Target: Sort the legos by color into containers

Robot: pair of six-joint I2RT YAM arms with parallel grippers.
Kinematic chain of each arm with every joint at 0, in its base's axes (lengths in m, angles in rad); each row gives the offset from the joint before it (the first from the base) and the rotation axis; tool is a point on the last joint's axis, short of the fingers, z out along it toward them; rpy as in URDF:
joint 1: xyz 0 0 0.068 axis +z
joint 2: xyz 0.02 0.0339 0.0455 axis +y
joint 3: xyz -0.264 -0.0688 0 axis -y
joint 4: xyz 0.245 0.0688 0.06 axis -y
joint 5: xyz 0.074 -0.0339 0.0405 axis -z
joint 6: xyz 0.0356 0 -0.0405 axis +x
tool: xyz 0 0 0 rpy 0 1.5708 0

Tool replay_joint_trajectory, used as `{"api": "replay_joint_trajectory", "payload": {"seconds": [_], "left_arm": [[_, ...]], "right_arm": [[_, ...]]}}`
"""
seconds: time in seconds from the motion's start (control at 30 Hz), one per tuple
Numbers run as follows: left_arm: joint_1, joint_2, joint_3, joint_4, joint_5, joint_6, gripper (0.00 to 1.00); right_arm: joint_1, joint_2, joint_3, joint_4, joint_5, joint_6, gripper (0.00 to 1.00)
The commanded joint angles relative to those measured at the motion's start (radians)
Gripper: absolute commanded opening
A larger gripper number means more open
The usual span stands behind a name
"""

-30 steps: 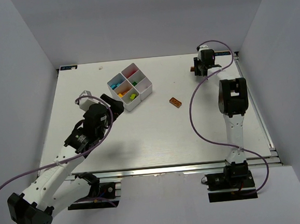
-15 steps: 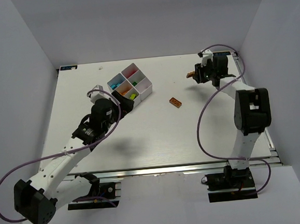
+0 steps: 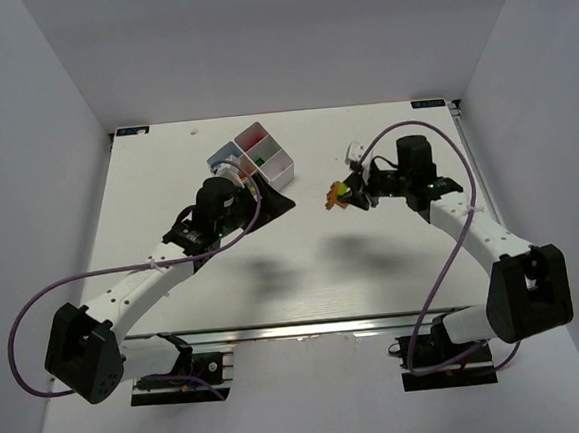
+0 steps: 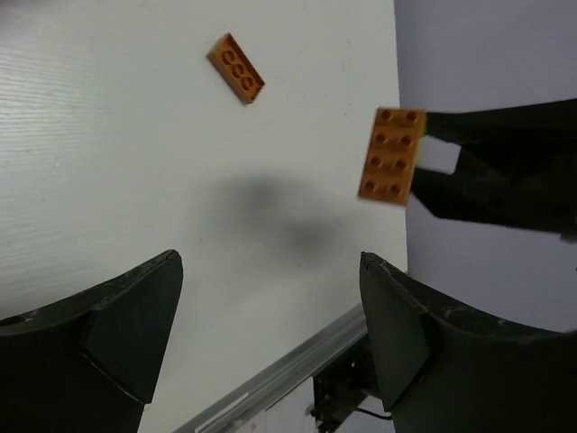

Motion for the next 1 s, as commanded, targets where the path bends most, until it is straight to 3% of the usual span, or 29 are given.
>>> {"api": "replay_joint_trajectory", "payload": {"seconds": [0.0, 0.27, 0.47, 0.97], "left_arm": [[0.006, -0.014, 0.029, 0.068, 0.111, 0.025, 0.88], [0.004, -0.004, -0.02, 0.171, 0.283, 0.0, 0.85], [0.004, -0.041, -0.102, 0.274, 0.35, -0.038, 0.84], [-0.009, 0.028, -0.102, 0.245, 0.41, 0.002, 0.76]], "right_arm": [[0.079, -0.061, -0.013, -0.119, -0.058, -0.152, 0.0], [0.243, -0.087, -0.035, -0.127, -0.004, -0.168, 0.0], [0.277, -0.054, 0.008, -0.116, -0.001, -0.149, 0.0], [0.313, -0.02, 0.051, -0.067, 0.015, -0.102, 0.0]]}}
